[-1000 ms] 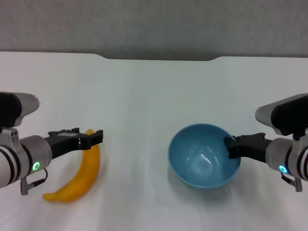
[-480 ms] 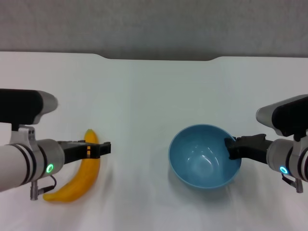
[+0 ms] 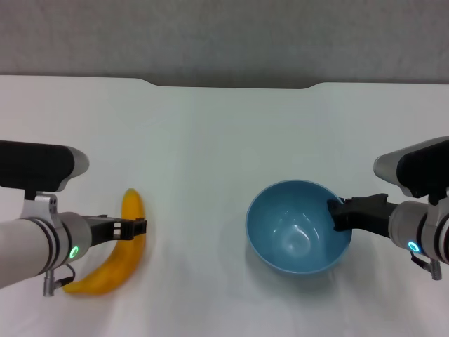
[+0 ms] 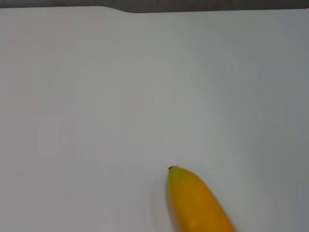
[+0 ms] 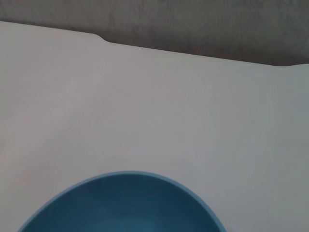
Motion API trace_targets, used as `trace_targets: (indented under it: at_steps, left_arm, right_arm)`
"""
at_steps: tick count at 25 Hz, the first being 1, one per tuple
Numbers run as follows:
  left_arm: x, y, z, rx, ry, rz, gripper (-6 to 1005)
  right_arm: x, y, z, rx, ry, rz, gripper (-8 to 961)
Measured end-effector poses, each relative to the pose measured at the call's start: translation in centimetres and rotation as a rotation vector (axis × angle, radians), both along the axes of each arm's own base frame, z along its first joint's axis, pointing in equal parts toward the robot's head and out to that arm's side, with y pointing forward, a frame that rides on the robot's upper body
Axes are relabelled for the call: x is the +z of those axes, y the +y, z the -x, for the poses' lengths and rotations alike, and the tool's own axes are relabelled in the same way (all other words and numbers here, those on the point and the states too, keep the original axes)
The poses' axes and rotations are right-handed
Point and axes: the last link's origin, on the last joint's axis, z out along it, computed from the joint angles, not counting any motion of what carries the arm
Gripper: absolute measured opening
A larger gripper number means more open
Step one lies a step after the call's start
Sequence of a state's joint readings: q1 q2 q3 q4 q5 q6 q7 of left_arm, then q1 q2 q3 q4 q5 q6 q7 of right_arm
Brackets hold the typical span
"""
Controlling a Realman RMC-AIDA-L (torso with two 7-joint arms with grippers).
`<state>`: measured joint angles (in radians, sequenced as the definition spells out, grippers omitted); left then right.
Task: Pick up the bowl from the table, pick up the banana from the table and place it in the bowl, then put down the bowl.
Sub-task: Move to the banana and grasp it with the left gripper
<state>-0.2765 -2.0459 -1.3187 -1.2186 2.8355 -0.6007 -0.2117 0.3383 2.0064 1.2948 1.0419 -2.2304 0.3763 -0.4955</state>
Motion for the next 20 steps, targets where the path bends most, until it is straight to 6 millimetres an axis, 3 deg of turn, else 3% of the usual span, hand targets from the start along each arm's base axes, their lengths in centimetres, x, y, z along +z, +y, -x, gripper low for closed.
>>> trace_targets:
  at_steps: [5, 20]
  left_arm:
    - [-0.2, -0.1, -1.1, -0.023, -0.043, -0.009, 738]
    - [-0.8, -0.2, -1.3, -0.044, -0.084, -0.036, 746]
  right_arm:
    - [0.0, -0.1, -0.1, -0.003, 0.0, 0.0, 40]
    - [0.1, 0.1, 0.4, 0.013, 0.008, -0.014, 42]
